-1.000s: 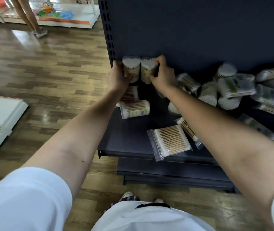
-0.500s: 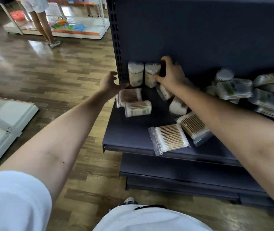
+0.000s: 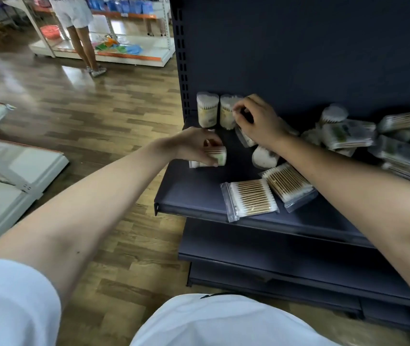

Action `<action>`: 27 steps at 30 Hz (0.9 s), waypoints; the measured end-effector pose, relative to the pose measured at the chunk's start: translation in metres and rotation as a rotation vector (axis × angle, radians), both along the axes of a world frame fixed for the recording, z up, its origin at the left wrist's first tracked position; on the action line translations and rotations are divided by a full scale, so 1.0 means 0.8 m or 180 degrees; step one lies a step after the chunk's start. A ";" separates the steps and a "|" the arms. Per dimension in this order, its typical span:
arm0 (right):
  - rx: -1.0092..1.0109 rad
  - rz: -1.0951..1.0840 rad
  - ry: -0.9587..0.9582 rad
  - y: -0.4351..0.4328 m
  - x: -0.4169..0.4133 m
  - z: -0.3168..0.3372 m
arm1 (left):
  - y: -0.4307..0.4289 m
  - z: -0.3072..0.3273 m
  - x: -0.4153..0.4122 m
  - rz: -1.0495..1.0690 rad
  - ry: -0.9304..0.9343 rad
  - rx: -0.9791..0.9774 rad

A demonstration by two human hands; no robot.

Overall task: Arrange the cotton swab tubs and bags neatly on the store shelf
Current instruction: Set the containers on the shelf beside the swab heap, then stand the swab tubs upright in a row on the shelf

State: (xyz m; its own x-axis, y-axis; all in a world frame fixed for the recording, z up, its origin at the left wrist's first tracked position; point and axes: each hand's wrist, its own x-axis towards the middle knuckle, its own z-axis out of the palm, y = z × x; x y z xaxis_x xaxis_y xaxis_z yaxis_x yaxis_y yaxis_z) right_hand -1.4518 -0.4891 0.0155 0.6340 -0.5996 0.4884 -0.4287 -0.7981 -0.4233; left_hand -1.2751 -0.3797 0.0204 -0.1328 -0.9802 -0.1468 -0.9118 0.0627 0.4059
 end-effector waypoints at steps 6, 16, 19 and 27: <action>0.0081 -0.0019 0.0059 -0.003 -0.038 -0.003 | -0.004 -0.009 -0.014 0.0040 -0.0084 -0.0009; 0.0450 0.0199 0.0751 -0.004 -0.111 -0.010 | -0.035 0.002 -0.038 0.0897 0.1245 -0.0687; 0.0372 0.0299 0.1089 0.004 -0.115 -0.016 | -0.045 -0.001 -0.043 0.0955 0.1228 -0.0793; 0.0542 0.0288 0.1185 0.003 -0.110 -0.026 | -0.044 -0.005 -0.038 0.0922 0.0974 -0.0673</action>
State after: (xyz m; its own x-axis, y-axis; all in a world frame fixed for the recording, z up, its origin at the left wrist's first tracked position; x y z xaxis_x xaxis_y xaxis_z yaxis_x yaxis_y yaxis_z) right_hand -1.5394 -0.4864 -0.0050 0.8024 -0.5857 0.1146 -0.5088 -0.7716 -0.3817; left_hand -1.3052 -0.4152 0.0164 0.1445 -0.9875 0.0634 -0.7444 -0.0663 0.6645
